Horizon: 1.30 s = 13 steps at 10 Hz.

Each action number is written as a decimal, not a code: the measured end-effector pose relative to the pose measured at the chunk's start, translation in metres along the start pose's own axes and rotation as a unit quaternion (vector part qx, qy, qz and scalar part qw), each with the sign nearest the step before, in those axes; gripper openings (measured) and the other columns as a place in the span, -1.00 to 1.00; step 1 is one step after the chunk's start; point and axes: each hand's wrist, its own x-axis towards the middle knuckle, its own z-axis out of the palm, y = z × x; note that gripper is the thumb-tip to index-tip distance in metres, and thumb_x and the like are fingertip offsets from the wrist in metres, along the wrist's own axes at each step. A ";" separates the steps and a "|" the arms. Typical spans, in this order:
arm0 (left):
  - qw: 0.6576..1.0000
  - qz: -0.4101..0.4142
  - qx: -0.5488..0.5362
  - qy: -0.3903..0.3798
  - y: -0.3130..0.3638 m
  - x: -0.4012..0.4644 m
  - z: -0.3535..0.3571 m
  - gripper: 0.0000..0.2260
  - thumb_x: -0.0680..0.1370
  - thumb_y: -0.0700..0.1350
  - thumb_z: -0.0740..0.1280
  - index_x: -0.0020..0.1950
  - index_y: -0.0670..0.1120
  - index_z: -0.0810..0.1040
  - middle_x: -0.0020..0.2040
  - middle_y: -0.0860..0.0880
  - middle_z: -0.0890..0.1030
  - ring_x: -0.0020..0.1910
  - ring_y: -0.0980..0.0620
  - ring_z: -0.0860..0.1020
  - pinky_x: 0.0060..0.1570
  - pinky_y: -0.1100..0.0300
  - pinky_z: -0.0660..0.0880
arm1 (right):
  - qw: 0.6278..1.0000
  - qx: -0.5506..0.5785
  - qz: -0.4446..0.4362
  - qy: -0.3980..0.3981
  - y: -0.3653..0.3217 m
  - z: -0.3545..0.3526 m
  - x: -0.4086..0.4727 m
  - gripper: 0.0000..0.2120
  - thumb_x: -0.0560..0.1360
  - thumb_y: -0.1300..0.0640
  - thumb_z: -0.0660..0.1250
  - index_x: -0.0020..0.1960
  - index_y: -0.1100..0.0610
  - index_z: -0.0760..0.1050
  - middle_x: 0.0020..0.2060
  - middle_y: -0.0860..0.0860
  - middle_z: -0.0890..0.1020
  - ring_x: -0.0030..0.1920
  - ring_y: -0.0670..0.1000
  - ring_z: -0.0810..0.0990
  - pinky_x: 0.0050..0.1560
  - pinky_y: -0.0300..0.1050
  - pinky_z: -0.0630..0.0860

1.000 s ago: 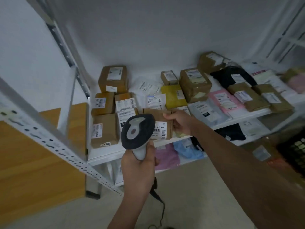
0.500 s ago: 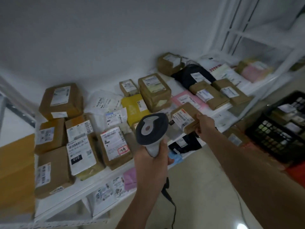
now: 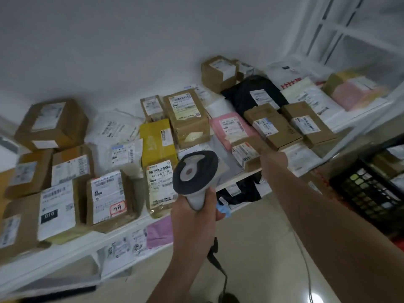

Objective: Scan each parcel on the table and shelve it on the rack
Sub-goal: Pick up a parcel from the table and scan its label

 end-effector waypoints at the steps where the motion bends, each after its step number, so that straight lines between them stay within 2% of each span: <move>1: 0.999 -0.017 0.009 0.028 -0.004 -0.002 0.009 -0.76 0.56 -0.11 0.38 -0.17 -0.28 0.56 -0.40 -0.16 0.62 -0.44 0.03 0.65 -0.41 0.25 0.57 | 0.999 -0.038 -0.010 -0.007 0.000 0.020 0.035 -0.47 0.50 0.02 0.31 0.38 0.27 0.38 0.32 0.20 0.47 0.31 0.21 0.47 0.18 -0.05 0.46; 2: 0.998 -0.025 0.010 0.063 -0.006 -0.007 0.004 -0.73 0.56 -0.10 0.37 -0.16 -0.31 0.57 -0.38 -0.19 0.63 -0.46 0.10 0.63 -0.46 0.35 0.50 | 0.989 -0.132 -0.008 0.061 -0.003 0.027 0.020 -0.39 0.48 0.03 0.32 0.42 0.26 0.24 0.41 0.24 0.27 0.36 0.23 0.32 0.38 0.02 0.31; 3: 0.996 -0.025 0.014 0.086 -0.006 -0.013 -0.010 -0.70 0.57 -0.10 0.36 -0.15 -0.35 0.56 -0.44 -0.14 0.62 -0.51 0.17 0.59 -0.52 0.39 0.43 | 0.968 -0.193 -0.089 0.130 -0.001 0.036 0.002 -0.46 0.56 0.11 0.26 0.43 0.30 0.18 0.41 0.29 0.21 0.38 0.26 0.23 0.36 0.02 0.22; 4: 0.994 -0.026 -0.004 0.109 -0.003 -0.019 -0.031 -0.74 0.58 -0.11 0.36 -0.11 -0.33 0.55 -0.37 -0.18 0.62 -0.51 0.16 0.60 -0.53 0.39 0.43 | 0.950 -0.193 -0.204 0.134 0.004 0.053 -0.027 -0.43 0.57 0.03 0.27 0.41 0.37 0.23 0.36 0.32 0.28 0.35 0.29 0.28 0.31 0.14 0.33; 5: 0.991 -0.015 -0.017 0.133 -0.006 -0.028 -0.064 -0.75 0.58 -0.12 0.35 -0.16 -0.30 0.57 -0.42 -0.16 0.63 -0.50 0.13 0.60 -0.50 0.41 0.44 | 0.903 -0.179 -0.369 0.131 0.008 0.090 -0.078 -0.55 0.54 0.03 0.30 0.23 0.38 0.41 0.19 0.35 0.44 0.19 0.32 0.43 0.20 0.21 0.41; 6: 0.985 -0.005 -0.028 0.170 -0.011 -0.040 -0.118 -0.74 0.57 -0.11 0.36 -0.18 -0.31 0.57 -0.48 -0.05 0.62 -0.48 0.09 0.62 -0.45 0.26 0.52 | 0.833 -0.117 -0.536 0.080 0.016 0.132 -0.147 -0.69 0.48 0.09 0.37 0.07 0.31 0.47 0.04 0.31 0.49 0.07 0.23 0.41 0.07 0.09 0.41; 7: 0.976 0.005 -0.038 0.215 -0.023 -0.053 -0.190 -0.75 0.58 -0.13 0.35 -0.12 -0.34 0.57 -0.41 -0.15 0.61 -0.50 0.12 0.61 -0.44 0.29 0.55 | 0.771 -0.099 -0.629 0.004 0.033 0.174 -0.230 -0.72 0.53 0.04 0.33 0.05 0.27 0.48 -0.03 0.24 0.49 0.00 0.20 0.42 0.02 0.05 0.38; 8: 0.966 0.020 -0.050 0.252 -0.040 -0.073 -0.275 -0.73 0.59 -0.12 0.34 -0.11 -0.35 0.56 -0.34 -0.24 0.61 -0.48 0.12 0.61 -0.44 0.32 0.56 | 0.717 -0.091 -0.687 -0.077 0.063 0.216 -0.324 -0.77 0.56 0.05 0.28 0.01 0.24 0.47 -0.07 0.17 0.48 -0.03 0.15 0.44 0.00 0.04 0.40; 9: 0.957 0.022 -0.055 0.284 -0.058 -0.101 -0.370 -0.72 0.60 -0.13 0.33 -0.14 -0.35 0.55 -0.31 -0.28 0.61 -0.47 0.12 0.59 -0.48 0.43 0.45 | 0.671 -0.075 -0.725 -0.138 0.103 0.257 -0.420 -0.81 0.55 0.07 0.24 -0.04 0.21 0.45 -0.11 0.13 0.49 -0.06 0.15 0.46 -0.03 0.03 0.42; 10: 0.945 0.021 -0.034 0.325 -0.077 -0.129 -0.465 -0.71 0.59 -0.12 0.33 -0.20 -0.33 0.53 -0.35 -0.28 0.58 -0.46 0.08 0.60 -0.43 0.29 0.54 | 0.618 -0.058 -0.754 -0.217 0.152 0.298 -0.512 -0.81 0.55 0.07 0.25 -0.07 0.21 0.46 -0.13 0.11 0.50 -0.08 0.11 0.46 -0.05 0.01 0.43; 11: 0.925 0.009 -0.034 0.378 -0.092 -0.151 -0.550 -0.69 0.59 -0.11 0.34 -0.19 -0.36 0.52 -0.35 -0.27 0.58 -0.48 0.11 0.59 -0.29 0.06 0.65 | 0.580 -0.079 -0.751 -0.306 0.193 0.335 -0.599 -0.75 0.56 0.00 0.24 -0.02 0.21 0.48 -0.10 0.09 0.50 -0.05 0.07 0.48 -0.06 -0.03 0.44; 12: 0.901 -0.004 -0.046 0.431 -0.102 -0.162 -0.624 -0.69 0.58 -0.09 0.34 -0.15 -0.36 0.54 -0.32 -0.26 0.61 -0.43 0.10 0.64 -0.29 0.12 0.60 | 0.560 -0.104 -0.742 -0.353 0.215 0.375 -0.669 -0.69 0.56 -0.08 0.25 0.02 0.18 0.48 -0.05 0.06 0.49 -0.04 0.03 0.48 -0.08 -0.11 0.43; 13: 0.877 -0.010 -0.064 0.475 -0.110 -0.161 -0.687 -0.66 0.58 -0.06 0.34 -0.14 -0.37 0.53 -0.31 -0.25 0.62 -0.42 0.10 0.65 -0.32 0.17 0.56 | 0.552 -0.124 -0.735 -0.374 0.223 0.424 -0.723 -0.67 0.56 -0.14 0.25 0.05 0.14 0.47 -0.03 0.02 0.47 -0.05 0.01 0.48 -0.11 -0.09 0.47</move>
